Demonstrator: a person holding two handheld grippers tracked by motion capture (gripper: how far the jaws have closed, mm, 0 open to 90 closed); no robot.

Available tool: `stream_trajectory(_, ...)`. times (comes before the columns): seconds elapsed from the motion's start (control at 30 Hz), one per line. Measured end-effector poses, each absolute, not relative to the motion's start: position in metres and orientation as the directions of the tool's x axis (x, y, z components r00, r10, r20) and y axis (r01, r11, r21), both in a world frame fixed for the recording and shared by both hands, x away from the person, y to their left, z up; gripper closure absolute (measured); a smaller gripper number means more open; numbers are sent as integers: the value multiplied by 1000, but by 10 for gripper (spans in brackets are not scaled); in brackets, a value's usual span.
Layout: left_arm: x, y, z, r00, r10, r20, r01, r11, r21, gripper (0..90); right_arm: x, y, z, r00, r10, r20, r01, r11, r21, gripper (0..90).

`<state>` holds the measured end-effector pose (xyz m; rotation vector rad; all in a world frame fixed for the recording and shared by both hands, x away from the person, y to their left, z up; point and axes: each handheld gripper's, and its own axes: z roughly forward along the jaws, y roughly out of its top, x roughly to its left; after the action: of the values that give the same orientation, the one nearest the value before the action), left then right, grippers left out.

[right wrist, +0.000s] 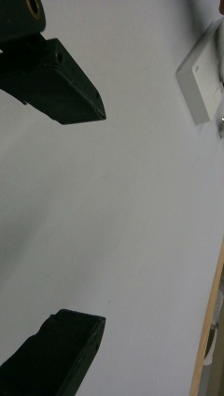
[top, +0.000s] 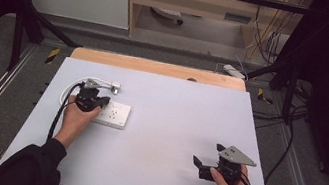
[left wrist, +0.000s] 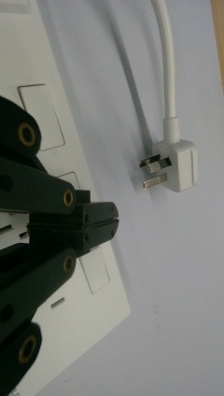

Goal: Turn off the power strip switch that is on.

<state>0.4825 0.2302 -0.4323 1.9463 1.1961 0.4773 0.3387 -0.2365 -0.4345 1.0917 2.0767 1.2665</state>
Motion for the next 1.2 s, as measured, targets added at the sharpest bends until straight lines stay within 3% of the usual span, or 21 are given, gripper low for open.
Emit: stream_trajectory(1.2, 483, 225, -432, 492, 868, -58, 582, -278, 764, 900, 338, -236, -434, -577, 817, 16, 386, 255, 886, 37)
